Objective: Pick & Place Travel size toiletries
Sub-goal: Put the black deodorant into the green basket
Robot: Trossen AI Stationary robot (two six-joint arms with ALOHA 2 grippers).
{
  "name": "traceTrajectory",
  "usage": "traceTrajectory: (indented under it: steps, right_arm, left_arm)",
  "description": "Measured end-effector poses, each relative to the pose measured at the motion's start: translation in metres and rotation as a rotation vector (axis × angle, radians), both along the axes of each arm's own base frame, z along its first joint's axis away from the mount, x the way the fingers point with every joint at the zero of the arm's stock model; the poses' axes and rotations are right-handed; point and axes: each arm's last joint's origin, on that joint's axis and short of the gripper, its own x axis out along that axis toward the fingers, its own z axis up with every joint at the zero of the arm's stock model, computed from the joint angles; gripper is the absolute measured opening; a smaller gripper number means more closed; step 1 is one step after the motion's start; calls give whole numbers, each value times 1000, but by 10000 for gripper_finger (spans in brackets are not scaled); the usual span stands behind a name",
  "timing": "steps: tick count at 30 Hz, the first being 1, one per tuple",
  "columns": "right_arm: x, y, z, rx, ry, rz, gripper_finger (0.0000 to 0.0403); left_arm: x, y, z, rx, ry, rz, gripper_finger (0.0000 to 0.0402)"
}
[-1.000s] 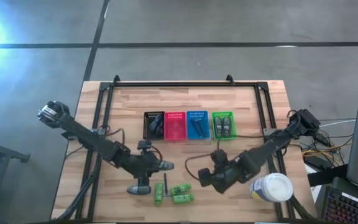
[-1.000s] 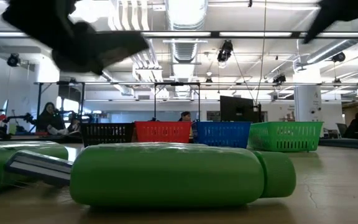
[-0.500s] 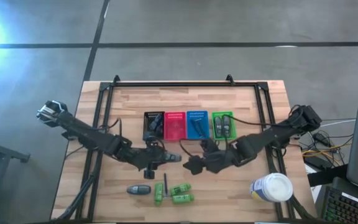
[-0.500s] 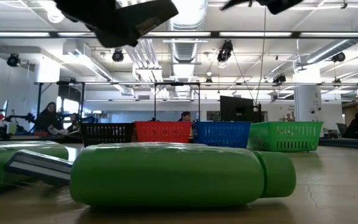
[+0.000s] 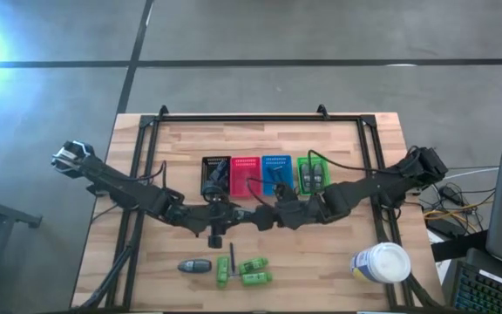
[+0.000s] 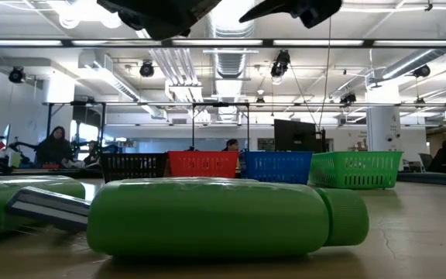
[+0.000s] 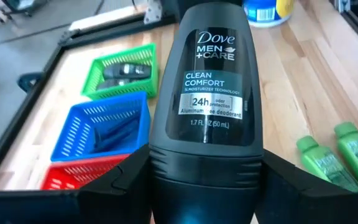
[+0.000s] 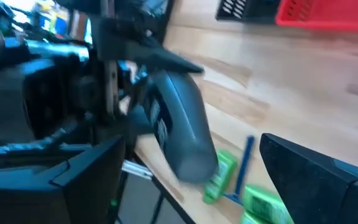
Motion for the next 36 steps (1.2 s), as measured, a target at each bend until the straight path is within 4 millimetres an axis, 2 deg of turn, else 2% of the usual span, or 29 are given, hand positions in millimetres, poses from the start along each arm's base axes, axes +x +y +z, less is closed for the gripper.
traceTrajectory:
  steps: [7, 19, 36]
  right_arm:
    - [9, -6, -1, -6, -44, -3, 368]
    - [10, -8, 0, -10, -54, 2, 364]
    - [13, -11, 3, -1, -81, -8, 201]
  left_arm:
    - [2, -1, 9, 15, -30, -14, 206]
    - [7, 3, 15, 18, -81, 3, 206]
    - [8, 5, 14, 31, -75, 3, 206]
